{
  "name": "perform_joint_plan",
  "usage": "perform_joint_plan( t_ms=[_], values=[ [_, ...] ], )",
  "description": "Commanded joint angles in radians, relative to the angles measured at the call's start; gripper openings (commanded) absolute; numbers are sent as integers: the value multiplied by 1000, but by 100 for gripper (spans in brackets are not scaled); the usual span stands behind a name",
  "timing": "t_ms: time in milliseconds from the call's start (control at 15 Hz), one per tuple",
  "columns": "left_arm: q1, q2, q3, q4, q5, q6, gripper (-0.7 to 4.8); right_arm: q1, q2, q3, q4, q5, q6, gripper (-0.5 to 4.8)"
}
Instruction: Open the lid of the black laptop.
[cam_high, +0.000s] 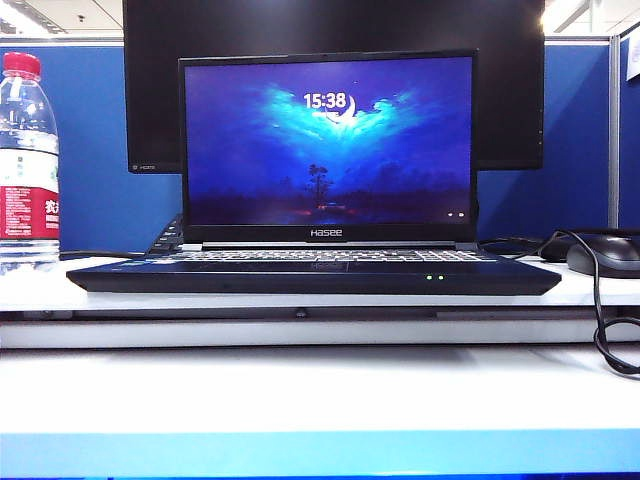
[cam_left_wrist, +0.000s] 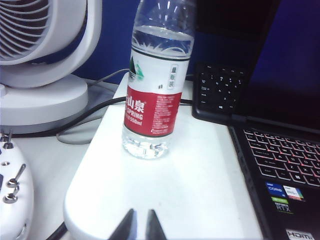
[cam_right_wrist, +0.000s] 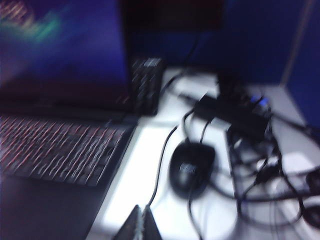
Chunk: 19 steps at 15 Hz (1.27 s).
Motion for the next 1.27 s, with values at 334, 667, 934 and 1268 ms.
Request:
perform_joint_plan(
  t_ms=[334,667,934,1268],
  values=[
    [0,-2,0,9,-3,6,40,-165,-130,-268,340,-70,100,-1],
    [0,-2,0,5,-3,6,40,-200,-160,-340,370,-113,112,-1],
    [0,-2,0,5,-3,6,40,-199,-219,-432,409,-115,186,-1],
    [0,-2,0,5,-3,6,40,-141,-220,-432,391,-55,147,-1]
  ],
)
